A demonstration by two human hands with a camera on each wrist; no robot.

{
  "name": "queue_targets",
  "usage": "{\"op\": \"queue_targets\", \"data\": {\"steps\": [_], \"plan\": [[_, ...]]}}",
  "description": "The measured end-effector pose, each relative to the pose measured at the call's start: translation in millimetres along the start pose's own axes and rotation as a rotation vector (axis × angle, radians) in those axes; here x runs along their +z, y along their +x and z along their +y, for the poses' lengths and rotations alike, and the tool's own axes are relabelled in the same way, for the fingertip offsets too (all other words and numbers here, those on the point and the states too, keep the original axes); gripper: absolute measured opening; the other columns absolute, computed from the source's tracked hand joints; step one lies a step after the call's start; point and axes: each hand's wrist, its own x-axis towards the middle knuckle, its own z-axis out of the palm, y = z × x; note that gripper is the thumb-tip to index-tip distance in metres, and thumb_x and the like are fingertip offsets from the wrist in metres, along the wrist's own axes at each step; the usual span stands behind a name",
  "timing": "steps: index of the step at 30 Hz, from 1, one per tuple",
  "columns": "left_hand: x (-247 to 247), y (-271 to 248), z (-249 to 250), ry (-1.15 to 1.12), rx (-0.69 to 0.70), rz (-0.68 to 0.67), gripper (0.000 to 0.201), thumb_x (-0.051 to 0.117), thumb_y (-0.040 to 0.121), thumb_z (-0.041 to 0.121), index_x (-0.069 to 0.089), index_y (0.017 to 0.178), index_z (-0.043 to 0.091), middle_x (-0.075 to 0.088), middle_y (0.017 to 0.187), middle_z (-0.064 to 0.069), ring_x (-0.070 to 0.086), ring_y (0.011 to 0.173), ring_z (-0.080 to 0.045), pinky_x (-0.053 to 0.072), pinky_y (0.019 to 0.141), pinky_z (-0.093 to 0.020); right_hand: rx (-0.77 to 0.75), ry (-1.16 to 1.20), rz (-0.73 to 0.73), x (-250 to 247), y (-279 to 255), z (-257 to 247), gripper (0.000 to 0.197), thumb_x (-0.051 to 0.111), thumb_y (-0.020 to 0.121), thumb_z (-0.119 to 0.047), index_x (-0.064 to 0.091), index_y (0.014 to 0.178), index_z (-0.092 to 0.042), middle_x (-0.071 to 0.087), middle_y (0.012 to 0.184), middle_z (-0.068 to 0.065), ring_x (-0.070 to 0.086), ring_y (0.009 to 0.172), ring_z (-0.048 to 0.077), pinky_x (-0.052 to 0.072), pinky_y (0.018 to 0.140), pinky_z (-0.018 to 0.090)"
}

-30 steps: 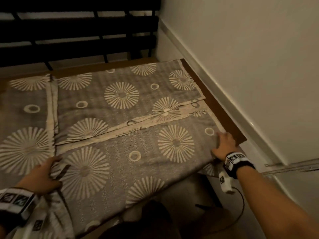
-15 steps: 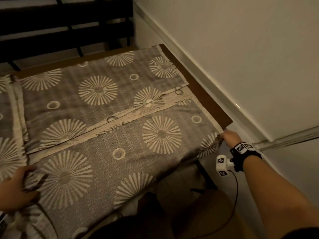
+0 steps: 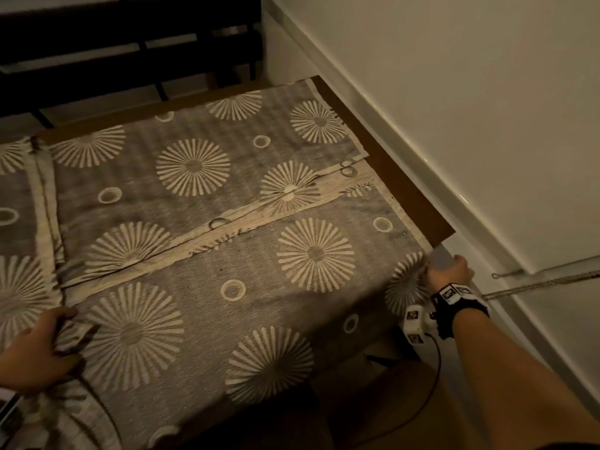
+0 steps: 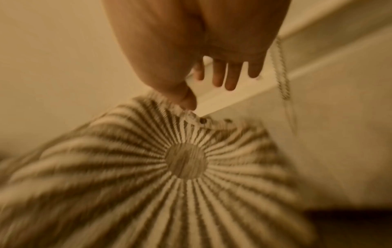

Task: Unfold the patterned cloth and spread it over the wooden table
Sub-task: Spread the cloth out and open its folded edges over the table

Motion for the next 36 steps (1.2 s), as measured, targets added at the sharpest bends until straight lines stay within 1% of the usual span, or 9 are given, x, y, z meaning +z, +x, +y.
{"op": "queue_targets", "data": {"steps": [2, 8, 13, 17, 24, 29, 32, 34, 36], "plan": [[-10.4, -14.1, 28.5, -0.012, -0.118, 0.033, 0.090, 0.084, 0.051, 0.028, 0.044, 0.132, 0.025, 0.056, 0.113, -0.020, 0.054, 0.096, -0.040, 0.048, 0.085, -0.050, -0.204, -0.130, 0.038, 1.0, -10.6, -21.3, 0.067, 0.065, 0.082, -0.015, 0.035, 0.142, -0.013, 0.030, 0.146, 0.019, 0.041, 0.127, 0.043, 0.035, 0.109, 0.049], [-21.6, -28.0, 42.9, 0.010, -0.054, -0.074, 0.125, 0.077, 0.034, 0.063, 0.022, 0.143, 0.037, 0.051, 0.128, -0.020, 0.046, 0.121, -0.040, 0.044, 0.099, -0.047, -0.634, -0.077, -0.227, 35.6, -84.3, -146.7, 0.053, 0.058, 0.086, -0.006, 0.044, 0.136, -0.017, 0.035, 0.143, 0.007, 0.045, 0.123, 0.024, 0.037, 0.106, 0.035], [-40.7, -85.4, 91.6, 0.050, 0.003, -0.115, 0.142, 0.076, 0.038, 0.059, -0.008, 0.150, 0.037, 0.038, 0.131, -0.024, 0.044, 0.124, -0.040, 0.040, 0.102, -0.032, -0.617, 0.259, -0.536, 124.4, -175.4, -255.1, 0.029, 0.052, 0.088, -0.003, 0.061, 0.115, -0.008, 0.061, 0.100, 0.003, 0.058, 0.088, 0.018, 0.047, 0.078, 0.030], [-35.5, -109.6, 90.2, -0.069, -0.014, -0.032, 0.124, 0.073, 0.055, 0.032, -0.007, 0.149, 0.041, 0.048, 0.125, -0.014, 0.057, 0.112, -0.032, 0.047, 0.093, -0.028, -0.533, 0.294, -0.924, 205.5, -284.0, -297.6, 0.021, 0.047, 0.090, 0.001, 0.062, 0.089, -0.014, 0.058, 0.074, 0.003, 0.052, 0.060, 0.015, 0.041, 0.044, 0.021], [-46.5, -132.9, 56.0, -0.515, -0.346, 0.321, 0.059, 0.054, 0.085, 0.027, 0.033, 0.141, 0.026, 0.058, 0.133, -0.007, 0.057, 0.118, -0.029, 0.047, 0.093, -0.034, -1.276, -0.507, -1.050, 322.5, -418.4, -305.3, 0.030, 0.057, 0.087, -0.013, 0.060, 0.116, -0.010, 0.065, 0.116, 0.012, 0.061, 0.106, 0.028, 0.047, 0.090, 0.031], [-48.3, -149.1, 36.2, -0.583, -0.477, 0.361, 0.068, 0.066, 0.081, 0.029, 0.033, 0.140, 0.030, 0.050, 0.136, -0.003, 0.053, 0.119, -0.024, 0.045, 0.095, -0.034, -0.959, -0.366, -1.052, 369.2, -469.6, -343.4, 0.079, 0.067, 0.080, -0.040, 0.029, 0.143, -0.011, 0.050, 0.137, 0.013, 0.053, 0.120, 0.033, 0.045, 0.093, 0.035], [-27.9, -166.3, 41.4, -0.573, -0.522, 0.153, 0.103, 0.080, 0.059, 0.044, 0.023, 0.144, 0.035, 0.043, 0.136, 0.004, 0.047, 0.124, -0.020, 0.043, 0.103, -0.036, -0.777, -0.364, -0.906, 422.0, -461.7, -357.8, 0.141, 0.077, 0.032, -0.072, -0.001, 0.143, -0.034, 0.054, 0.130, 0.004, 0.062, 0.104, 0.039, 0.047, 0.090, 0.059], [-9.0, -172.5, 55.2, -0.554, -0.542, 0.008, 0.106, 0.077, 0.055, 0.046, 0.020, 0.144, 0.037, 0.042, 0.135, 0.004, 0.043, 0.125, -0.021, 0.040, 0.106, -0.038, -0.812, -0.507, -0.868, 442.9, -463.6, -361.4, 0.140, 0.067, 0.024, -0.083, 0.014, 0.143, -0.030, 0.054, 0.131, 0.008, 0.063, 0.100, 0.040, 0.047, 0.087, 0.062], [2.5, -171.2, 69.2, -0.524, -0.528, -0.104, 0.096, 0.073, 0.064, 0.041, 0.020, 0.144, 0.035, 0.039, 0.135, 0.002, 0.040, 0.124, -0.023, 0.040, 0.105, -0.042, -0.926, -0.639, -0.849, 422.6, -485.0, -365.3, 0.118, 0.061, 0.047, -0.075, 0.030, 0.140, -0.009, 0.054, 0.133, 0.014, 0.060, 0.108, 0.037, 0.048, 0.093, 0.052]]}}
